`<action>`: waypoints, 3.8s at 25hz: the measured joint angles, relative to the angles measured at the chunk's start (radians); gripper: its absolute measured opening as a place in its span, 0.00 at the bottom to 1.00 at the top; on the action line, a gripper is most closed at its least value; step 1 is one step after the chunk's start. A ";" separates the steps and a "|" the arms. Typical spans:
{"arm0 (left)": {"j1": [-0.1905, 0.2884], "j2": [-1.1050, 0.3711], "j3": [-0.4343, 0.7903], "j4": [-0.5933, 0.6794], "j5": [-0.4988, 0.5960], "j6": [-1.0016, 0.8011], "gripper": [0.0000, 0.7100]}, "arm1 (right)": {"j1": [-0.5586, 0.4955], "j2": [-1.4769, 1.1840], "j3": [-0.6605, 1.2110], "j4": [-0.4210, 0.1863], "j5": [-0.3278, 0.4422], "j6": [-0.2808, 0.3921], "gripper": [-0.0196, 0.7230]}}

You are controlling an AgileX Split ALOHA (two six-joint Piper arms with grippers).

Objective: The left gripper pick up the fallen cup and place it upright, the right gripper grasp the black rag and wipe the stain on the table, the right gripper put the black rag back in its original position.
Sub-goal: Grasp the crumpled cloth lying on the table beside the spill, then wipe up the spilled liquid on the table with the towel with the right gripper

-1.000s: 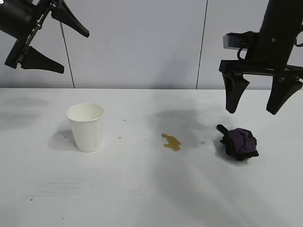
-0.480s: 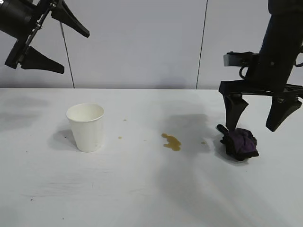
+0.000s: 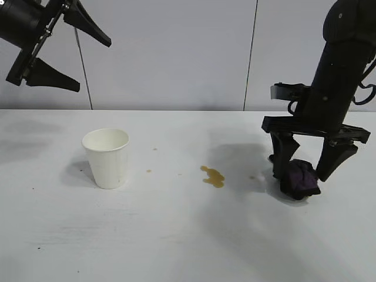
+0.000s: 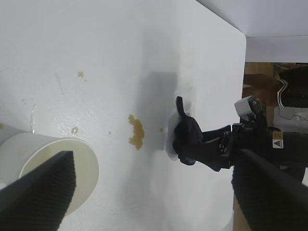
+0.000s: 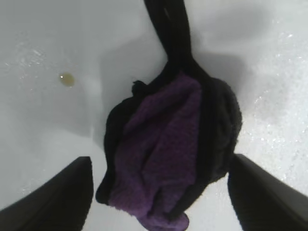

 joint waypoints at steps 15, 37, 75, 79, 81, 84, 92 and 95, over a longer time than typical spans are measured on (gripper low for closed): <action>0.000 0.000 -0.001 0.000 0.003 0.000 0.90 | 0.007 0.000 -0.008 0.337 0.031 -0.177 0.15; 0.000 0.000 -0.001 0.000 0.030 0.000 0.90 | 0.265 0.110 -0.135 0.360 -0.139 -0.211 0.15; 0.000 0.000 -0.001 0.000 0.047 0.000 0.90 | 0.271 0.147 -0.241 -0.071 -0.023 0.043 0.15; 0.000 0.000 -0.001 0.000 0.047 0.000 0.90 | 0.212 0.146 -0.243 -0.120 0.037 0.068 0.15; 0.000 0.000 -0.001 0.000 0.047 0.000 0.90 | 0.184 0.145 -0.244 -0.124 0.053 0.071 0.15; 0.000 0.000 -0.001 0.000 0.047 0.000 0.90 | 0.148 0.144 -0.244 -0.134 0.074 0.071 0.15; 0.000 0.000 -0.001 0.000 0.047 0.000 0.90 | 0.111 0.141 -0.244 -0.213 0.130 0.083 0.15; 0.000 0.000 -0.001 0.000 0.047 0.000 0.90 | 0.108 0.141 -0.244 -0.208 0.127 0.089 0.15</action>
